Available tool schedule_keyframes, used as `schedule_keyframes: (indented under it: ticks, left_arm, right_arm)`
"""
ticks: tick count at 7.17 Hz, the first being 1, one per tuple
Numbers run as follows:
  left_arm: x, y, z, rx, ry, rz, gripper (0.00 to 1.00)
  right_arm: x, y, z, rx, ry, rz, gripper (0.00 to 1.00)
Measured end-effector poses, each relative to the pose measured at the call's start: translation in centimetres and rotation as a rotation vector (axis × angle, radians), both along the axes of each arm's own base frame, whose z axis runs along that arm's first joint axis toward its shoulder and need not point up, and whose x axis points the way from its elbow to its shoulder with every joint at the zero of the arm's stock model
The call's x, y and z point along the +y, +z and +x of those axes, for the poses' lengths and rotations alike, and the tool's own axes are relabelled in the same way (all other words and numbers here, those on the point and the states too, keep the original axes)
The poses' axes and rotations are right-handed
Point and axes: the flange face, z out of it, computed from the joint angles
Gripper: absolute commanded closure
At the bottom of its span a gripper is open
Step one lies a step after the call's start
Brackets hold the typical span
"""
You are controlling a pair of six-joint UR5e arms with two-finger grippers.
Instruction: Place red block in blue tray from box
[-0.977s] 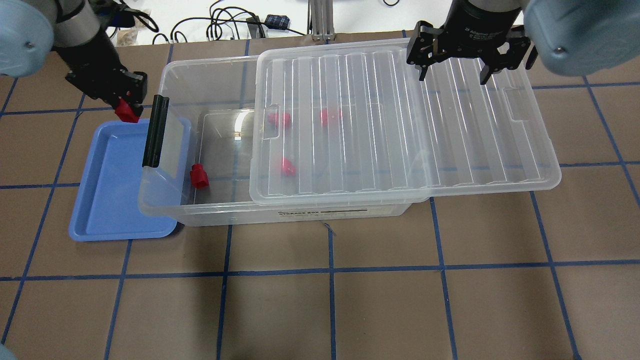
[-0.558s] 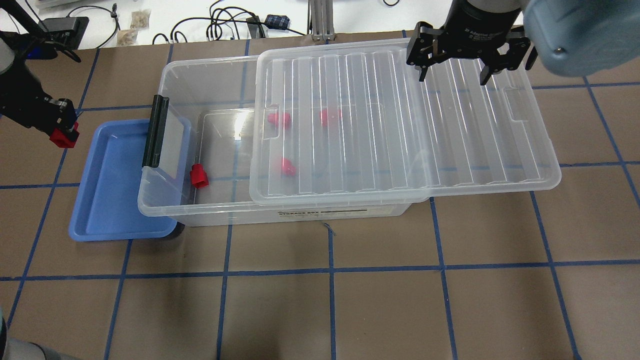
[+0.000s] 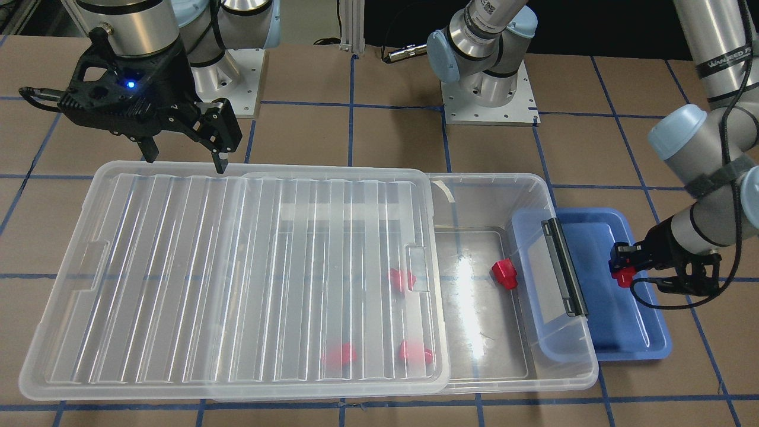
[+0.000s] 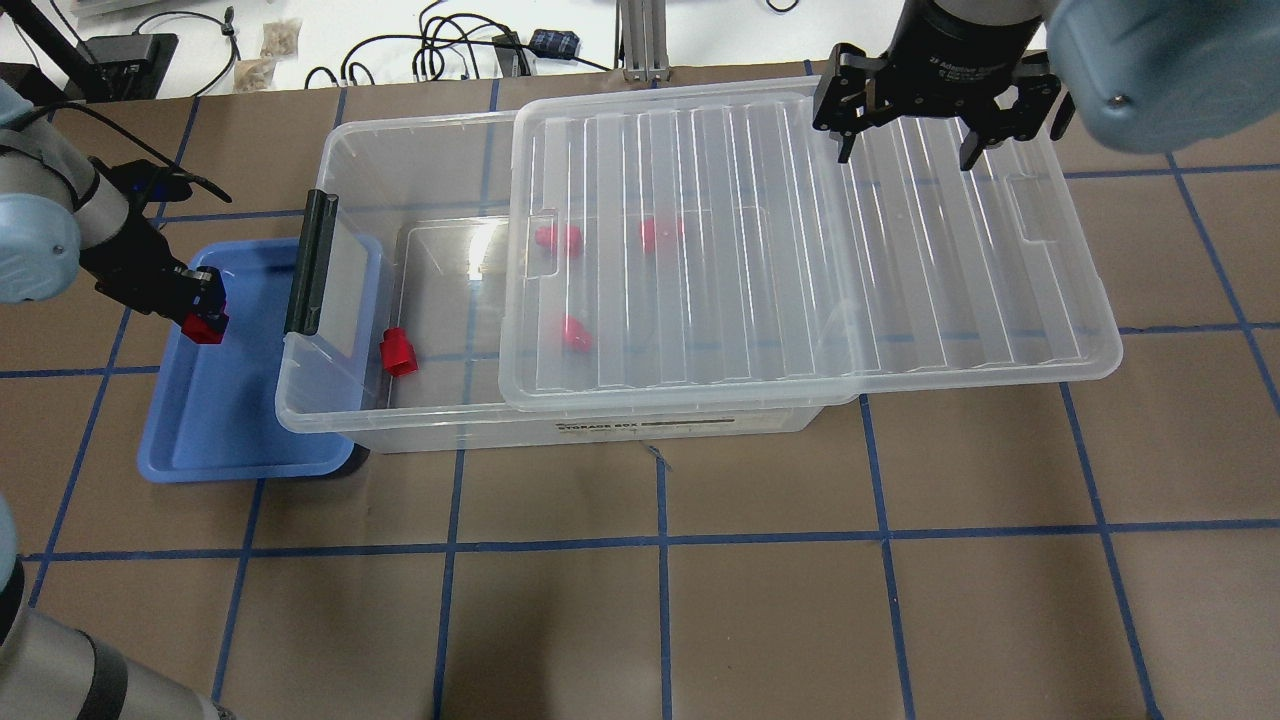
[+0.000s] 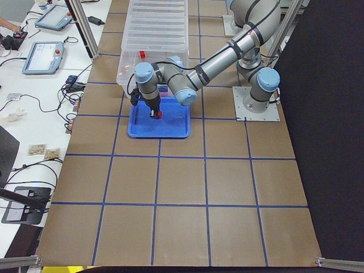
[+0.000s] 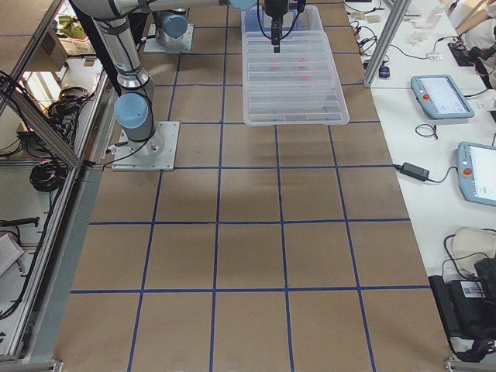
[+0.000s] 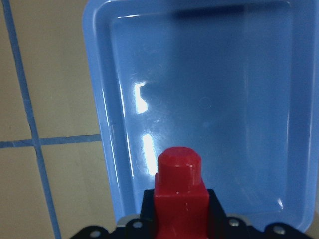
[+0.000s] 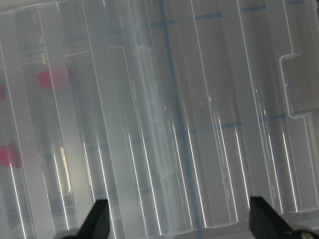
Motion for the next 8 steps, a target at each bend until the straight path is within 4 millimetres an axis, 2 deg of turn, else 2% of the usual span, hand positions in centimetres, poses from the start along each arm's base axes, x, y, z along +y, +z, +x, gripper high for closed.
schedule_keyframes:
  ticks: [1,2,3,5,6,7,8]
  left_arm:
    - [0.0,-1.7,-0.1,0.015,-0.004,0.011,0.64]
    - [-0.1,-2.8,0.0,0.024,-0.005,0.022,0.37]
    - [-0.2,-3.6,0.0,0.029,-0.003,0.032,0.20]
    - [-0.5,-4.0,0.2,0.029,0.005,0.036,0.00]
    - [-0.8,-3.1,0.2,0.018,0.008,0.024,0.00]
    - [-1.3,-1.0,0.1,0.000,0.015,0.008,0.00]
    - [-1.9,2.1,-0.1,-0.011,0.041,0.006,0.00]
  right_arm:
    - [0.0,0.0,0.0,0.000,0.000,0.000,0.00]
    - [0.0,0.0,0.0,-0.001,0.000,0.000,0.00]
    - [0.0,0.0,0.0,-0.001,0.000,0.000,0.00]
    - [0.0,0.0,0.0,-0.002,0.000,0.000,0.00]
    - [0.0,0.0,0.0,-0.001,-0.001,-0.001,0.00]
    - [0.0,0.0,0.0,-0.001,0.000,-0.001,0.00]
    - [0.0,0.2,0.0,0.000,0.000,-0.005,0.00]
